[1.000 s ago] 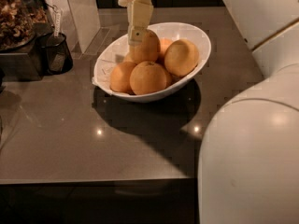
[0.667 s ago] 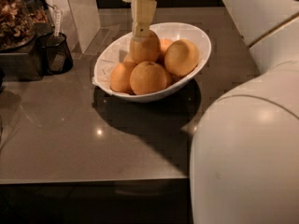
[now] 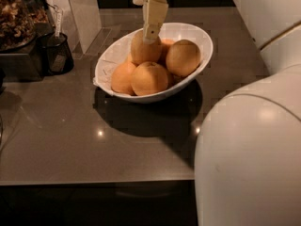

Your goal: Pick orange from white bowl

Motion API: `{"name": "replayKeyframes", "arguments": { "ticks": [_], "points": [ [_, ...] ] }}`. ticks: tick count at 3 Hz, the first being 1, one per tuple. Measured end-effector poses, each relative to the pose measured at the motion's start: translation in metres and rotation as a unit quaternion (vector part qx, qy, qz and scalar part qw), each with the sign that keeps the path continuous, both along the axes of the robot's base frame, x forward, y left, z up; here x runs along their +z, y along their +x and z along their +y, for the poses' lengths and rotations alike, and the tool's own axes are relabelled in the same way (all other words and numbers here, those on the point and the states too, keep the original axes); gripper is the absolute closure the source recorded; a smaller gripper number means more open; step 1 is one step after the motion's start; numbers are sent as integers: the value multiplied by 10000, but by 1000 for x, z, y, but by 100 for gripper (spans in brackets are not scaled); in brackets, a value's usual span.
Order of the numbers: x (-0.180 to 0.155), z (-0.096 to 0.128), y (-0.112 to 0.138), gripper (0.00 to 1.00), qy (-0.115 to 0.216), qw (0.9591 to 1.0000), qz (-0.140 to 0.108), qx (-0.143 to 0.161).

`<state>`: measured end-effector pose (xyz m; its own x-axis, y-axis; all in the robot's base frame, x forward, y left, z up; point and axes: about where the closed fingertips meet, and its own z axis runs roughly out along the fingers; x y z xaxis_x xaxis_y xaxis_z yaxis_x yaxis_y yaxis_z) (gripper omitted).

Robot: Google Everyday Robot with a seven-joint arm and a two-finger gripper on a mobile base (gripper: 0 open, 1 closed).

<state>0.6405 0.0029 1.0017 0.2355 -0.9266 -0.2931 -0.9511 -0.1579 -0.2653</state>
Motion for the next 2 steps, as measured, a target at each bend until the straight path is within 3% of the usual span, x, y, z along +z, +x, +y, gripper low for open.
{"name": "replayKeyframes", "arguments": {
  "ticks": [1, 2],
  "points": [
    [-13, -9, -20, 18, 401, 9982, 431, -84],
    [-22, -19, -42, 20, 595, 9951, 764, -202]
  ]
}}
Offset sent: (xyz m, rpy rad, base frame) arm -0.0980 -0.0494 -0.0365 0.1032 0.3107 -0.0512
